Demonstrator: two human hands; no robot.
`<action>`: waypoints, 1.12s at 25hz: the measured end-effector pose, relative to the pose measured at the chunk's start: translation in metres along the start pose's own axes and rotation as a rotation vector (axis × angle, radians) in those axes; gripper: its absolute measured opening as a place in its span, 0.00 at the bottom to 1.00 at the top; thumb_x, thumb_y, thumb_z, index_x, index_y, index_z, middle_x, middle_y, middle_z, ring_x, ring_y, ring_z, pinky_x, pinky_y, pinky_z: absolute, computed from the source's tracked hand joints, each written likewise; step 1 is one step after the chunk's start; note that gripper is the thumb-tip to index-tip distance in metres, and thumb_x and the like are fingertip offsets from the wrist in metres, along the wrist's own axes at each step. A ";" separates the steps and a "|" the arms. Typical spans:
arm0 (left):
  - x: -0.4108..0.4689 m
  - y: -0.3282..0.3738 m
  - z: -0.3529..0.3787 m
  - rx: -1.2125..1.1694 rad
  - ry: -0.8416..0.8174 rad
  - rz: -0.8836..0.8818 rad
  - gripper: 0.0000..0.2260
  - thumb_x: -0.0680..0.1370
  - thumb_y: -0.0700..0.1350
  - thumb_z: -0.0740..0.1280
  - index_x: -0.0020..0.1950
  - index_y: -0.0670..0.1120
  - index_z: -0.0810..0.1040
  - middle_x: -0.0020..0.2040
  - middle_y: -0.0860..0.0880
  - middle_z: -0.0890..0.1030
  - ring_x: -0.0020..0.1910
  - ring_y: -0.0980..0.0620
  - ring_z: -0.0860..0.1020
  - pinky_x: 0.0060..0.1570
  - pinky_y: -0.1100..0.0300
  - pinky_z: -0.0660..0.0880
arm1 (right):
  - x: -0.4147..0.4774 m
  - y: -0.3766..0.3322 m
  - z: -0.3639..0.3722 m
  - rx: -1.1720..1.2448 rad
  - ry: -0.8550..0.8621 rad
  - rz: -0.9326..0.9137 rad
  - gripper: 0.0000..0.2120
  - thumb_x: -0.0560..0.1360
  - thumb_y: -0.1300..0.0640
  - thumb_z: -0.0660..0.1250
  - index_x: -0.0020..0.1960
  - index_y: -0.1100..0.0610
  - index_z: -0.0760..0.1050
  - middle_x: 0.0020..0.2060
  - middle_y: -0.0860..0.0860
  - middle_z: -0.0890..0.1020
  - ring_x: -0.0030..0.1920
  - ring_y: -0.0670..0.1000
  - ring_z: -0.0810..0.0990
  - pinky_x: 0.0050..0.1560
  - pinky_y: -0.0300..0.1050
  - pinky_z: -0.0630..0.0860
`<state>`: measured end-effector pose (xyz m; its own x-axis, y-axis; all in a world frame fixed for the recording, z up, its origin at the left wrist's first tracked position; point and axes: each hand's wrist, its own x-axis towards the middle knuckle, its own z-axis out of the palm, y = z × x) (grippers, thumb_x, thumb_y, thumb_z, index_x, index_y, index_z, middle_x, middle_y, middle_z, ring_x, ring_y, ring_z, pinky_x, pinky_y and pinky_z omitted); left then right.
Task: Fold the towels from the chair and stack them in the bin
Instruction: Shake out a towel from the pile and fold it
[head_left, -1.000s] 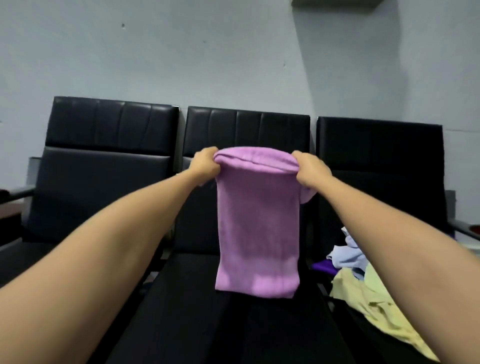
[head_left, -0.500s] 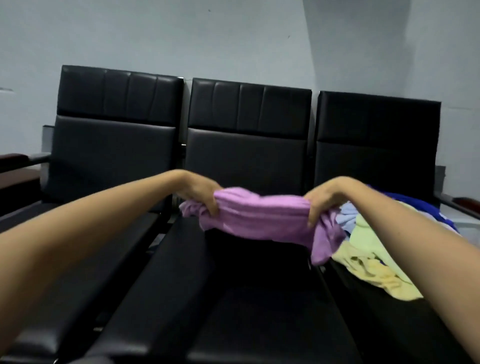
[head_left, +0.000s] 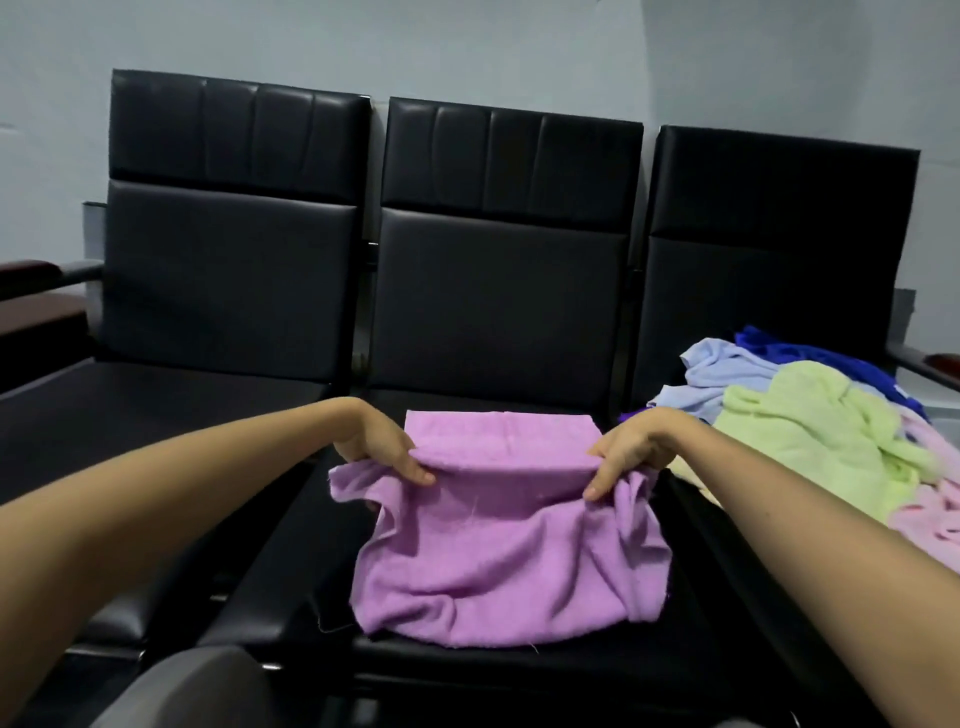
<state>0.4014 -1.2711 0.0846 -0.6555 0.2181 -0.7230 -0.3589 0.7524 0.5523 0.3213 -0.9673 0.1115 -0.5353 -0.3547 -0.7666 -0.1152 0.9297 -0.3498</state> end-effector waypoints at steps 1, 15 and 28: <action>0.002 -0.003 -0.006 -0.015 0.095 0.042 0.10 0.79 0.46 0.65 0.55 0.42 0.77 0.51 0.46 0.82 0.49 0.49 0.80 0.55 0.56 0.77 | 0.002 0.000 -0.006 0.055 0.057 -0.038 0.05 0.76 0.61 0.67 0.50 0.59 0.72 0.38 0.57 0.83 0.30 0.49 0.83 0.28 0.41 0.78; 0.067 0.004 -0.068 -0.156 0.476 0.198 0.12 0.73 0.30 0.65 0.50 0.44 0.80 0.50 0.43 0.81 0.49 0.46 0.79 0.53 0.51 0.77 | 0.072 0.034 -0.061 0.284 0.542 -0.189 0.03 0.74 0.61 0.62 0.45 0.57 0.75 0.39 0.54 0.75 0.36 0.50 0.73 0.33 0.41 0.66; 0.194 -0.015 -0.073 0.200 1.192 -0.075 0.10 0.77 0.49 0.59 0.56 0.47 0.73 0.51 0.43 0.81 0.52 0.41 0.78 0.43 0.56 0.68 | 0.229 0.053 -0.083 -0.041 1.079 -0.041 0.14 0.78 0.60 0.57 0.62 0.57 0.73 0.61 0.58 0.75 0.60 0.60 0.73 0.56 0.50 0.70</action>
<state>0.2313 -1.2857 -0.0334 -0.8757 -0.4607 0.1442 -0.3825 0.8444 0.3751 0.1233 -0.9909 -0.0375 -0.9828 -0.1299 0.1312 -0.1669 0.9288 -0.3309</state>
